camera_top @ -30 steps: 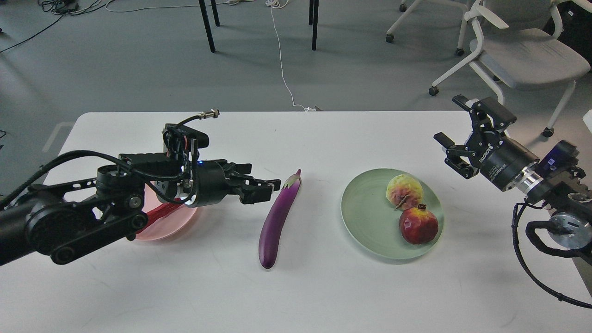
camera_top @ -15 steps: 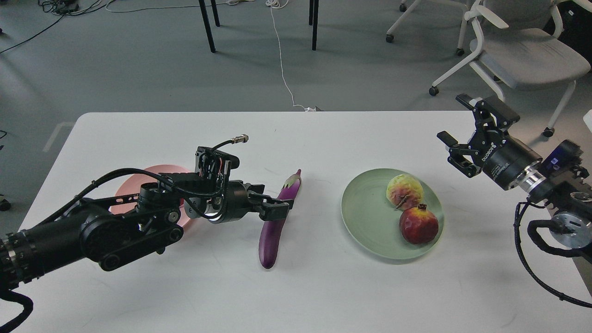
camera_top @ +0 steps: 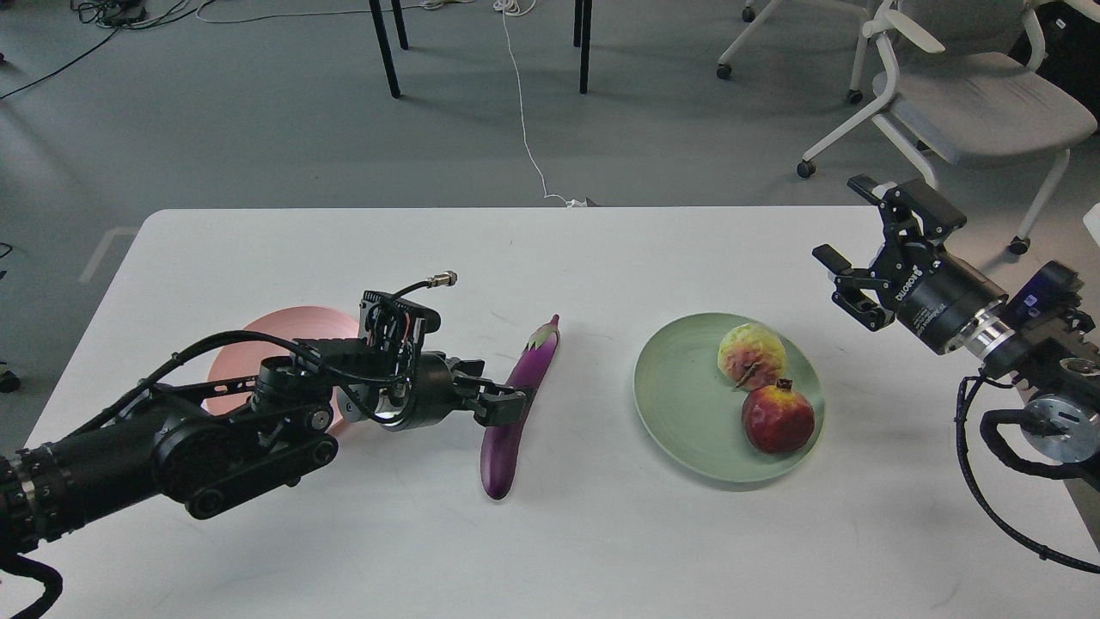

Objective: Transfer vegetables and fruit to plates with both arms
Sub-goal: 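Move the left gripper to the eggplant and grasp it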

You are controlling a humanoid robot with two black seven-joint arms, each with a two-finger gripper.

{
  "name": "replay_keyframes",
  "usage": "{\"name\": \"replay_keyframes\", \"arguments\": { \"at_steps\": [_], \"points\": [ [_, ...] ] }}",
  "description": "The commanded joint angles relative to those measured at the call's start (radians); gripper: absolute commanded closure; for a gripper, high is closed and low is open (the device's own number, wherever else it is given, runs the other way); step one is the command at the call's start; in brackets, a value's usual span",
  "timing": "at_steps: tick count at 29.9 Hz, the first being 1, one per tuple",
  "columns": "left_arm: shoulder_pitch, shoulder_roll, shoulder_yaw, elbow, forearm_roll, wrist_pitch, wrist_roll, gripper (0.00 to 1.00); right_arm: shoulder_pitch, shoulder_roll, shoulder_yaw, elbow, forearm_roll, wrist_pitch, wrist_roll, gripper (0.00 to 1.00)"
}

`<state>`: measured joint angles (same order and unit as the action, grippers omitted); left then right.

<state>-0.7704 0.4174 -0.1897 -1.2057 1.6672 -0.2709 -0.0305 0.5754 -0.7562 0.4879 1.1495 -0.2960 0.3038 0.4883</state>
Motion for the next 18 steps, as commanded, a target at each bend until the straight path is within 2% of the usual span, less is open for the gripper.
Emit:
{"name": "replay_keyframes", "arguments": {
  "at_steps": [1, 10, 12, 13, 14, 17, 18],
  "points": [
    [0.002, -0.023, -0.001, 0.000, -0.001, -0.001, 0.000, 0.15, 0.000, 0.000, -0.002, -0.001, 0.000, 0.000, 0.000, 0.03],
    [0.002, -0.051, -0.001, 0.000, -0.003, -0.004, 0.000, 0.15, -0.002, 0.000, -0.002, 0.001, 0.000, 0.000, 0.000, 0.03],
    [0.002, -0.051, 0.001, 0.000, -0.003, -0.008, 0.000, 0.20, -0.003, 0.000, -0.002, 0.001, 0.000, 0.000, 0.000, 0.03],
    [0.003, -0.049, 0.001, 0.000, -0.003, -0.011, 0.000, 0.27, -0.003, 0.000, -0.002, -0.001, 0.000, 0.000, 0.000, 0.03],
    [0.003, -0.048, 0.001, 0.000, -0.003, -0.013, 0.000, 0.39, -0.003, 0.000, -0.002, -0.001, 0.000, 0.000, 0.000, 0.03],
    [0.002, -0.046, 0.016, 0.000, -0.001, -0.013, 0.001, 0.82, -0.003, 0.001, -0.002, 0.001, -0.002, 0.000, 0.000, 0.03],
    [0.002, -0.046, 0.019, 0.000, -0.001, -0.013, 0.003, 0.86, -0.003, 0.003, -0.002, -0.001, -0.002, 0.000, 0.000, 0.03]
  ]
}}
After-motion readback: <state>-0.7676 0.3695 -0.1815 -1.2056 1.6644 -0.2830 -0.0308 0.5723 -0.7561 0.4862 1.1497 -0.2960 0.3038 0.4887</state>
